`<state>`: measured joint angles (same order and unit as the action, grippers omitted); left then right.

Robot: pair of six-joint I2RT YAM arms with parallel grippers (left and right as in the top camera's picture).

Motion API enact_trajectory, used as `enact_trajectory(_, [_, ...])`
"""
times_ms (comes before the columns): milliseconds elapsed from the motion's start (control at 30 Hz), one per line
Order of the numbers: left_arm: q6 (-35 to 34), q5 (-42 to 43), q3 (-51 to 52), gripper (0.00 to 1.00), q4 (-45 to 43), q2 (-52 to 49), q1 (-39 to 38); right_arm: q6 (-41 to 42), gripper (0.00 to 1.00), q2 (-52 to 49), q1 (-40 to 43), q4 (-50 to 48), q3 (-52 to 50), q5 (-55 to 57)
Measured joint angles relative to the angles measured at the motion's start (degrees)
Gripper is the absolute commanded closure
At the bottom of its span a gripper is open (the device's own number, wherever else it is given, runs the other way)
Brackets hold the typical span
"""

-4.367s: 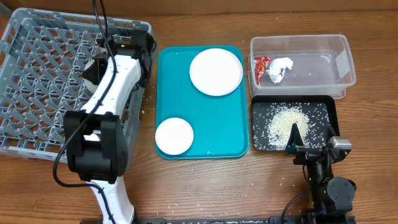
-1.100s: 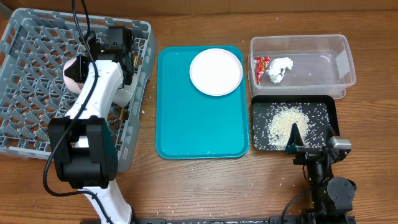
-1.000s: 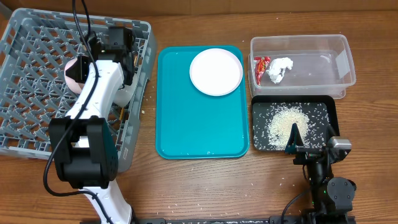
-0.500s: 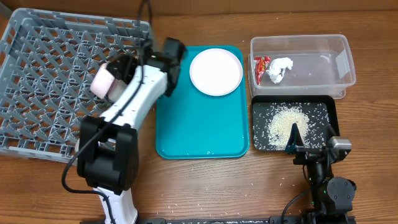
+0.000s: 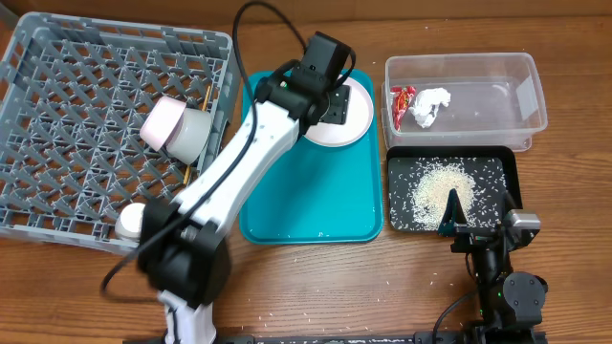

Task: Sort waste into correct bins and load items into the dishwasher
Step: 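Grasp the edge of the white plate with the left gripper, then lift the white plate and stand it in the dish rack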

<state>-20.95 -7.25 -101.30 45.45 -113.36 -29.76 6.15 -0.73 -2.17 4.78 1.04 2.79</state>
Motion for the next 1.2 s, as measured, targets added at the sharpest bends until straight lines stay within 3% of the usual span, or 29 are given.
enact_trajectory(167, [-9.16, 2.69, 0.09, 0.42, -0.42, -10.67, 3.48, -0.02, 0.0, 0.0, 0.0, 0.0, 0.0, 0.02])
enact_trajectory(300, [-12.2, 3.3, 0.11, 0.52, 1.6, -13.81, 4.04, -0.02, 0.0, 0.0, -0.02, 0.0, 0.0, 0.02])
enact_trajectory(467, [-13.81, 3.87, 0.11, 0.95, 2.95, -15.67, 3.87, -0.02, 0.0, 0.0, 0.0, 0.0, 0.0, 0.0])
enact_trajectory(900, [-7.1, 2.56, -0.68, 0.96, 10.91, -12.85, 4.79, -0.02, 0.0, 0.0, 0.0, 0.0, 0.0, 0.0])
enact_trajectory(1033, [-5.05, -4.04, -0.68, 0.96, 12.94, -4.24, 5.88, -0.02, 0.0, 0.0, 0.0, 0.0, 0.0, 0.02])
enact_trajectory(1200, [2.84, -19.96, -1.05, 0.96, 15.37, 11.8, 6.27, 0.0, 0.0, 0.0, 0.0, 0.02, 0.0, 0.0])
